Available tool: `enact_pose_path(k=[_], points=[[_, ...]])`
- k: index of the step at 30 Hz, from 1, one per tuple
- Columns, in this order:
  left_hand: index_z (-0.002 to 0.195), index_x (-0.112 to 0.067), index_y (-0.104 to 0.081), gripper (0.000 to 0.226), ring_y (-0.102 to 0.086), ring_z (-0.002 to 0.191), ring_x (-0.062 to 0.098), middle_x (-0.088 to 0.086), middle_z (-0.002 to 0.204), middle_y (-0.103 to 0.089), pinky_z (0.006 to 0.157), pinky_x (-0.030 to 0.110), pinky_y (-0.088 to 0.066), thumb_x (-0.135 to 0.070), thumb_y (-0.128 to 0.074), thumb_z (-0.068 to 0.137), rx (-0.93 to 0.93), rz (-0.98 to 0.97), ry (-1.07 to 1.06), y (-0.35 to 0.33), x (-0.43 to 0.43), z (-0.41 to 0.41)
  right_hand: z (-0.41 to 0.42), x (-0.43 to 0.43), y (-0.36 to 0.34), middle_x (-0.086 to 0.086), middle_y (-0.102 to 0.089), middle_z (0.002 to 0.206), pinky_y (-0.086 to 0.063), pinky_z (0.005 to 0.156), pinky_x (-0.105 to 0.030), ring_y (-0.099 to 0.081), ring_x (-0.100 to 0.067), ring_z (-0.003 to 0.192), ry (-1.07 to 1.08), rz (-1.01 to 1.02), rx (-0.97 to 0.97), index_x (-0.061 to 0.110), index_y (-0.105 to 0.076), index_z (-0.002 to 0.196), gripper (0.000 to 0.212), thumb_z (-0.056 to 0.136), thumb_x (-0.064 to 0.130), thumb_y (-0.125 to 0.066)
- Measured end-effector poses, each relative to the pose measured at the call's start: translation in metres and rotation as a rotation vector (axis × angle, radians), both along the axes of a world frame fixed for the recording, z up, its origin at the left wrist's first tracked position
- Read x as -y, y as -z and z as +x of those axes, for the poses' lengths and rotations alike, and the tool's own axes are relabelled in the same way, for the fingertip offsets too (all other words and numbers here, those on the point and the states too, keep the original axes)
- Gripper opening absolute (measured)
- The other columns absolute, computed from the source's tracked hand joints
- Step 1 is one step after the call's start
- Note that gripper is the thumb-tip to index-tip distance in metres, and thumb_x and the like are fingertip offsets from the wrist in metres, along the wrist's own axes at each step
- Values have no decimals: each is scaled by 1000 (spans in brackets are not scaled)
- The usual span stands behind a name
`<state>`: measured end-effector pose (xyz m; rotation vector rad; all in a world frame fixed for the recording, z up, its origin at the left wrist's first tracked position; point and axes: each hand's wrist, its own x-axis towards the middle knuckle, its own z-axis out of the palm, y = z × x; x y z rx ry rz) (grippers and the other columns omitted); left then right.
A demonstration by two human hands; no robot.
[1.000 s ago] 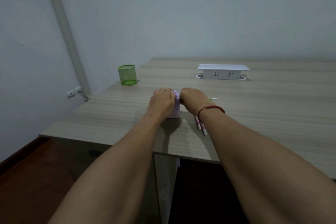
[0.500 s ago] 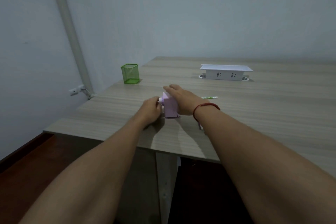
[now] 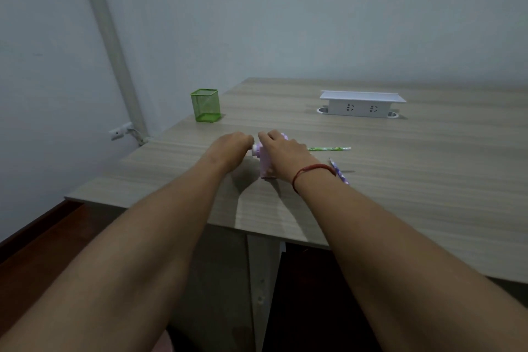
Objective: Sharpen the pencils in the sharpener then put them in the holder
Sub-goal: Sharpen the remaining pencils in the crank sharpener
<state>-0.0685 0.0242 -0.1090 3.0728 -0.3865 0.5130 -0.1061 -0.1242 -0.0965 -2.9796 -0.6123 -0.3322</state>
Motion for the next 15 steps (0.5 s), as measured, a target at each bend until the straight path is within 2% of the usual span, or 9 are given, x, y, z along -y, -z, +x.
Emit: enact_pose_path(k=[6, 10, 15], points=[[105, -5, -58, 22, -59, 102, 36, 18, 108, -63, 79, 40, -43, 2, -44, 89, 82, 71, 28, 0, 2, -1, -1, -5, 1, -7, -44, 138, -51, 91, -49, -57, -35, 115, 47, -39, 21, 16, -34, 142, 69, 83, 22, -71], [101, -3, -56, 22, -60, 96, 38, 20, 102, -63, 76, 43, -45, 8, -42, 87, 156, 20, 53, -21, 5, -2, 0, -9, -4, -8, -43, 140, -47, 97, -51, -51, -34, 125, 87, -32, 8, 12, -36, 142, 48, 97, 21, -50], [97, -5, -58, 15, -62, 89, 37, 19, 97, -65, 71, 41, -45, 0, -44, 94, 183, -7, 89, -17, -7, -24, 5, -14, -12, -12, -41, 142, -43, 103, -55, -44, -36, 132, 122, -5, -56, 10, -37, 142, 44, 102, 26, -41]])
